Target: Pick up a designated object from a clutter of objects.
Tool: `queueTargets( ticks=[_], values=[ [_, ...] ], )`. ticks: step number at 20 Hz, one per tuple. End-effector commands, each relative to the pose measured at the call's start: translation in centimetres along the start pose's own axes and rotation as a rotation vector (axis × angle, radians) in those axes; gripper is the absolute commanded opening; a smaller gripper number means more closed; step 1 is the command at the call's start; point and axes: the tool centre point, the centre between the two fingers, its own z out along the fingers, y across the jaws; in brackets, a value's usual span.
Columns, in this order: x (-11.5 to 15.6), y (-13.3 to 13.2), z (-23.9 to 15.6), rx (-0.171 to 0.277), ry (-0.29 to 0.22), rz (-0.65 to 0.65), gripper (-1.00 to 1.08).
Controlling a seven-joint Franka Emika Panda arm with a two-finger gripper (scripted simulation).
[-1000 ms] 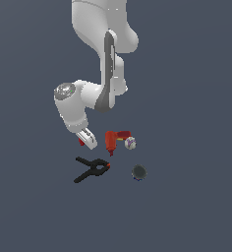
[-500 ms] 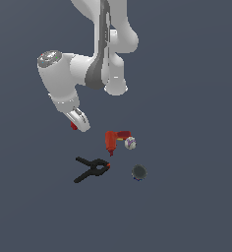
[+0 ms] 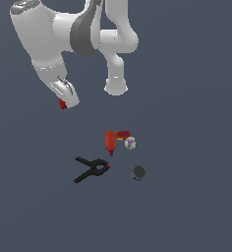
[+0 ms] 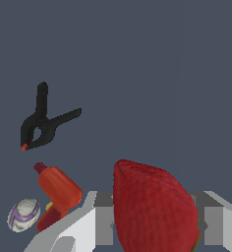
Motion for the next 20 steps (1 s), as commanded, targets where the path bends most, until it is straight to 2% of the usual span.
queueTargets(
  ticks=[1,11,20],
  values=[
    [-0.1,1.0,-2.5,-0.001,0.000,0.000,-1.00],
    [-0.2,3.8,-10.4,-0.001,0.000,-0.001,-1.00],
    [-0.1,4.8,-13.4,-0.001,0.000,-0.002,-1.00]
  ],
)
